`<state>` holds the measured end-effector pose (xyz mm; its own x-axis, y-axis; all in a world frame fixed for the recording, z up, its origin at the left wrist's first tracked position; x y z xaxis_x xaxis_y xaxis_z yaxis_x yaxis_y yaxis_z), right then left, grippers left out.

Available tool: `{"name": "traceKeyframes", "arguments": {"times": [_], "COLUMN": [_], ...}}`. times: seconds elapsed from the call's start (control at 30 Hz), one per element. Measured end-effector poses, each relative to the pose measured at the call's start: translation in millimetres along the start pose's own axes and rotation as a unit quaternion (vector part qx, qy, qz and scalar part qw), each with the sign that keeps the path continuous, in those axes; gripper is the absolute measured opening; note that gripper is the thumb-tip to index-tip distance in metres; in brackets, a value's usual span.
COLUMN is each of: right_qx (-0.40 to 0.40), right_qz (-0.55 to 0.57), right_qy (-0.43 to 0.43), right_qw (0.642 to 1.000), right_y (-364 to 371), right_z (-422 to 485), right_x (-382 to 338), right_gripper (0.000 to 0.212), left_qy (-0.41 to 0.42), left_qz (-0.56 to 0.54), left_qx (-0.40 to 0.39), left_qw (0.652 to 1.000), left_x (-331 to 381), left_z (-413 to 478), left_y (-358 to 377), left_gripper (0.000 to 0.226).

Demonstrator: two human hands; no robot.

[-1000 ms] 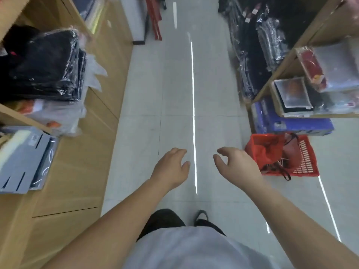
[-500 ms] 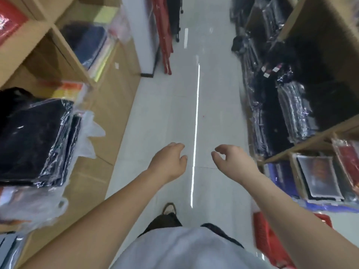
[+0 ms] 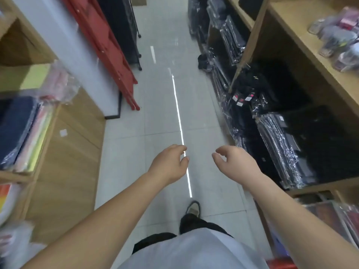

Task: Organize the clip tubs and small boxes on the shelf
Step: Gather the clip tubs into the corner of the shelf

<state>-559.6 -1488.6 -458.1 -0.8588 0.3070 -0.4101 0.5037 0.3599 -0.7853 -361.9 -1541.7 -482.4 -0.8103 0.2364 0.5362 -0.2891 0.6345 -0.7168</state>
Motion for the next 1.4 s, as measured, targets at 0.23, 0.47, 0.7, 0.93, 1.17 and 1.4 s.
{"name": "traceKeyframes", "arguments": {"times": [0.23, 0.47, 0.7, 0.93, 1.17, 1.4], "right_qx": [0.020, 0.074, 0.134, 0.234, 0.308, 0.335], "right_qz": [0.055, 0.075, 0.092, 0.036, 0.033, 0.050], "right_qy": [0.026, 0.078, 0.174, 0.207, 0.237, 0.257], "right_qw": [0.998, 0.991, 0.971, 0.949, 0.921, 0.905], "right_y": [-112, -210, -329, -458, -530, -570], "right_z": [120, 242, 302, 300, 287, 290], "right_x": [20, 59, 104, 152, 245, 317], "right_gripper": [0.038, 0.033, 0.030, 0.036, 0.031, 0.025], "left_qy": [0.016, 0.138, 0.276, 0.406, 0.431, 0.476], "left_qz": [0.026, 0.065, 0.102, 0.121, 0.098, 0.056], "left_qx": [-0.006, -0.005, -0.057, -0.080, -0.106, -0.112], "left_qw": [1.000, 0.988, 0.954, 0.902, 0.891, 0.870], "left_x": [42, 132, 264, 397, 501, 574], "left_z": [154, 335, 454, 516, 571, 614], "left_y": [-101, -185, -234, -240, -217, -204], "left_gripper": [0.044, 0.027, 0.024, 0.031, 0.039, 0.025]}}
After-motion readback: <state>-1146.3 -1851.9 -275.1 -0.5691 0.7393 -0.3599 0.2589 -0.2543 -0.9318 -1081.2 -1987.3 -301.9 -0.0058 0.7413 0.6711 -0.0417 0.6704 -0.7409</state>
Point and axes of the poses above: each hand's wrist, its own z-axis towards the middle knuckle, its own y-axis out of the palm, x = y × z, the point moved 9 cm from there along z, towards the middle knuckle, and after that the axes turned 12 degrees about -x, right-handed, at the moved point
